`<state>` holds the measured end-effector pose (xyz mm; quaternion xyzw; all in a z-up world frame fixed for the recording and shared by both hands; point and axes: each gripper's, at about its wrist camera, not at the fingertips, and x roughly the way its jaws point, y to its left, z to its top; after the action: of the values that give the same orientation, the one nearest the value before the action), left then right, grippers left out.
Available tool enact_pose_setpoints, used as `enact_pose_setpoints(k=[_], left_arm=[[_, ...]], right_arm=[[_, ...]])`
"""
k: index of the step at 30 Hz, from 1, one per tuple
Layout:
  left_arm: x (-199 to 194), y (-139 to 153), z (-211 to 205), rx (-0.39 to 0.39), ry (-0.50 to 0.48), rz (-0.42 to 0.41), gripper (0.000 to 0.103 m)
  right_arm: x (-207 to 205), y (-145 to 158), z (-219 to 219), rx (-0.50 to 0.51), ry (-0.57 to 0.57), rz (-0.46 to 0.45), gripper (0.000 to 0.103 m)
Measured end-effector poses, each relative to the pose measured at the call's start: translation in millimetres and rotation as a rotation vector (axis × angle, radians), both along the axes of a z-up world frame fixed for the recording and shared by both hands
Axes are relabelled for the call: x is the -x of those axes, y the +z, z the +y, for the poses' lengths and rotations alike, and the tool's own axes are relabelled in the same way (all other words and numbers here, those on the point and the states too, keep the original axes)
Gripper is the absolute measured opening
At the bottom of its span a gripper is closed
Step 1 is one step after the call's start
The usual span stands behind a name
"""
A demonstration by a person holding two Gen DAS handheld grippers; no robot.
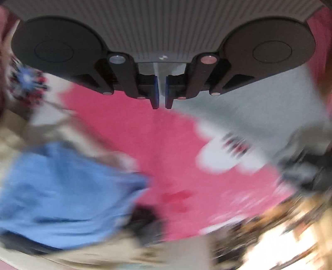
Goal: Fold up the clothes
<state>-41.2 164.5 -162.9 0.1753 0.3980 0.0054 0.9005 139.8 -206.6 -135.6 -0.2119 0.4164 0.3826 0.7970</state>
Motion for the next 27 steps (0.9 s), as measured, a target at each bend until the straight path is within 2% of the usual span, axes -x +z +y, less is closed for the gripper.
enact_pose_setpoints(k=[2,3,4,6,7,9,10,12,14,15,18,20,21,23,24,27], left_arm=[[0.4,-5.8,5.2,-0.054,0.042,0.026,0.053],[2.0,-5.2,9.9,-0.062,0.066,0.022,0.053],[3.7,-3.0,16.4,-0.058,0.097,0.012,0.053],[6.5,5.2,31.8,-0.034,0.179,-0.014,0.053],[8.3,10.2,37.8,-0.016,0.213,-0.031,0.052],[13.2,21.1,49.3,0.037,0.279,-0.069,0.052],[16.5,26.3,53.1,0.077,0.298,-0.083,0.053],[23.8,33.0,54.7,0.137,0.312,-0.097,0.055],[26.0,28.1,52.0,0.131,0.314,-0.083,0.057],[25.5,23.6,50.7,0.116,0.318,-0.068,0.057],[22.9,9.7,51.3,0.064,0.355,-0.025,0.056],[22.6,4.5,54.8,0.042,0.391,-0.009,0.056],[25.0,6.1,56.7,0.053,0.404,-0.018,0.056],[31.8,13.9,59.8,0.099,0.413,-0.052,0.057],[34.9,17.6,58.8,0.112,0.408,-0.066,0.059],[40.9,20.1,51.6,0.113,0.378,-0.072,0.064]], right_arm=[[-7.6,-19.4,-16.5,0.101,-0.082,-0.022,0.006],[-14.2,-21.9,-30.1,0.111,-0.158,-0.035,0.006],[-22.2,-18.9,-46.6,0.155,-0.268,-0.068,0.006],[-27.9,-9.8,-71.3,0.306,-0.423,-0.169,0.011],[-23.7,-1.2,-81.6,0.302,-0.474,-0.186,0.011],[-8.2,18.2,-96.4,0.196,-0.542,-0.164,0.011],[4.7,24.8,-94.9,0.126,-0.541,-0.128,0.011],[31.1,24.9,-80.0,0.052,-0.443,-0.058,0.011],[54.9,10.5,-69.6,0.042,-0.332,0.01,0.007],[63.4,-1.0,-67.2,0.09,-0.31,0.031,0.007],[57.9,-15.0,-91.9,0.192,-0.467,-0.015,0.006],[49.6,-4.9,-104.0,0.347,-0.636,-0.125,0.013],[51.4,4.5,-105.6,0.365,-0.672,-0.155,0.012],[61.1,25.9,-105.0,0.333,-0.695,-0.182,0.012],[69.0,35.0,-98.3,0.281,-0.681,-0.172,0.012],[96.9,42.6,-63.7,0.129,-0.557,-0.075,0.012]])
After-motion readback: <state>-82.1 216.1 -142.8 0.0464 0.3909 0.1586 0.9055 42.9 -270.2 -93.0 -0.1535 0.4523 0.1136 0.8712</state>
